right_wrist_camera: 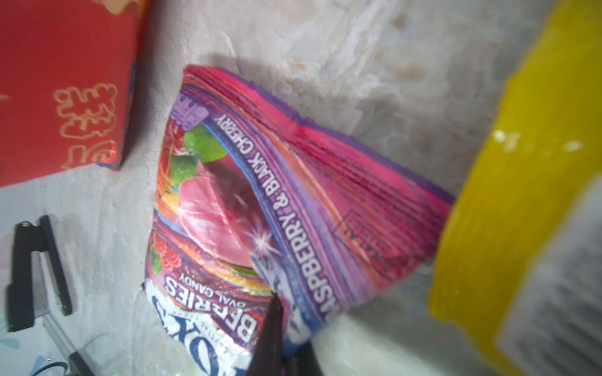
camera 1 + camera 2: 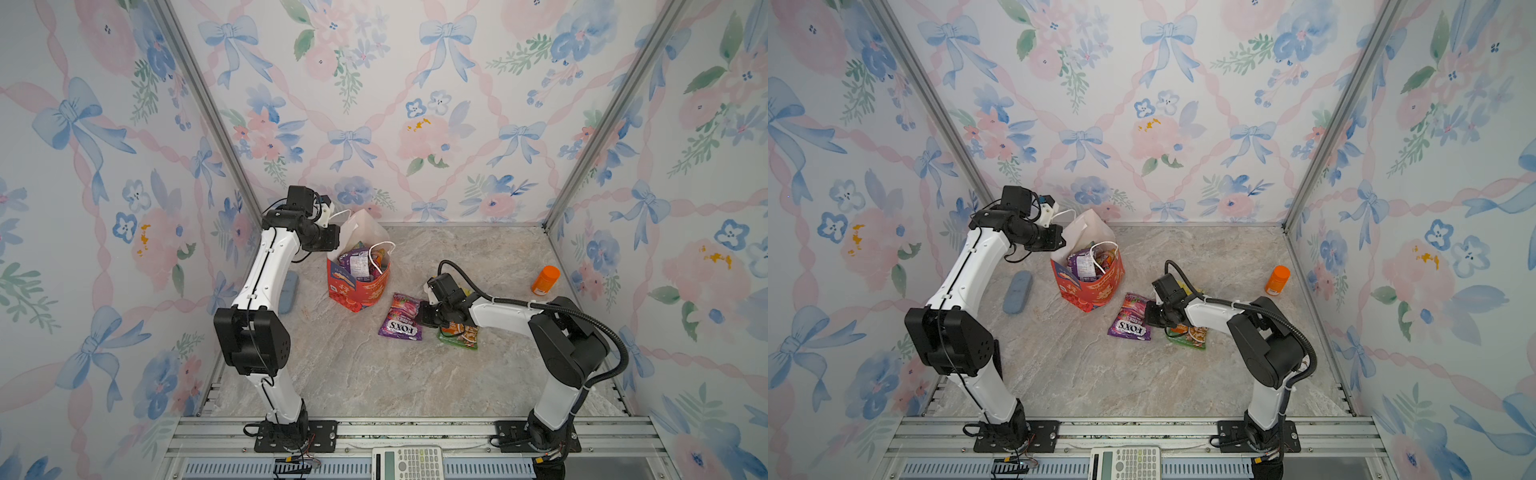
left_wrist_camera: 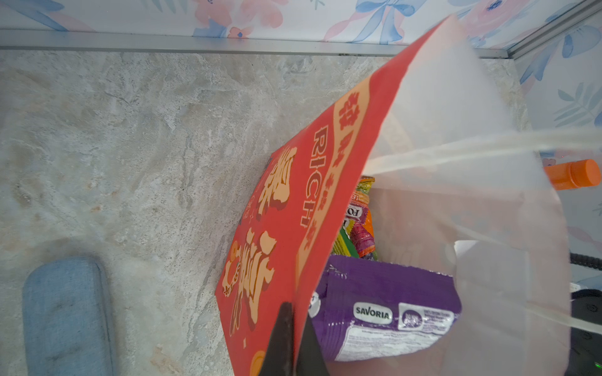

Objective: Place the snacks into the paper bag
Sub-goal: 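Grasp the pink Fox's Berries packet with the right gripper and lift it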

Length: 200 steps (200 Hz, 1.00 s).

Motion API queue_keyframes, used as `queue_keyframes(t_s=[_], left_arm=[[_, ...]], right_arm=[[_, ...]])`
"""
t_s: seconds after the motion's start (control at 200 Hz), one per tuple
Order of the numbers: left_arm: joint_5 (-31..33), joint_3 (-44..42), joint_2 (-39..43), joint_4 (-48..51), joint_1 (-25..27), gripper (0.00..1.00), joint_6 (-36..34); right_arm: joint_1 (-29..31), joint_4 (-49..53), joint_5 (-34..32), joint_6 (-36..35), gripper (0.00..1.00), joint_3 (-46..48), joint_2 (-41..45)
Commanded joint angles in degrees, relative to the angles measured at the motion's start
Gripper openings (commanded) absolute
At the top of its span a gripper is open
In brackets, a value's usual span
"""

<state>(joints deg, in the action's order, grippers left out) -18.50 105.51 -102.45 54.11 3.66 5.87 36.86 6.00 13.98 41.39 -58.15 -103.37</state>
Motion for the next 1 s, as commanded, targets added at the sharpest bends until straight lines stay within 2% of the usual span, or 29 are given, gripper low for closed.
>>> queue_keyframes(t_s=[0.0,0.605,0.995], left_arm=[[0.40,-0.66,0.65,1.97,-0.04,0.00,0.46],[0.47,-0.70,1.29,1.96,-0.06,0.00,0.46],[0.12,-0.75,1.52,1.97,-0.06,0.00,0.59]], right_arm=[[0.04,2.14,-0.53,0.05,0.00,-0.48,3.21],[2.33,13.81,-4.12,-3.72,0.00,-11.21,18.20],[-0.32,21.91,-8.47,-12.94,0.00,-26.84,17.85]])
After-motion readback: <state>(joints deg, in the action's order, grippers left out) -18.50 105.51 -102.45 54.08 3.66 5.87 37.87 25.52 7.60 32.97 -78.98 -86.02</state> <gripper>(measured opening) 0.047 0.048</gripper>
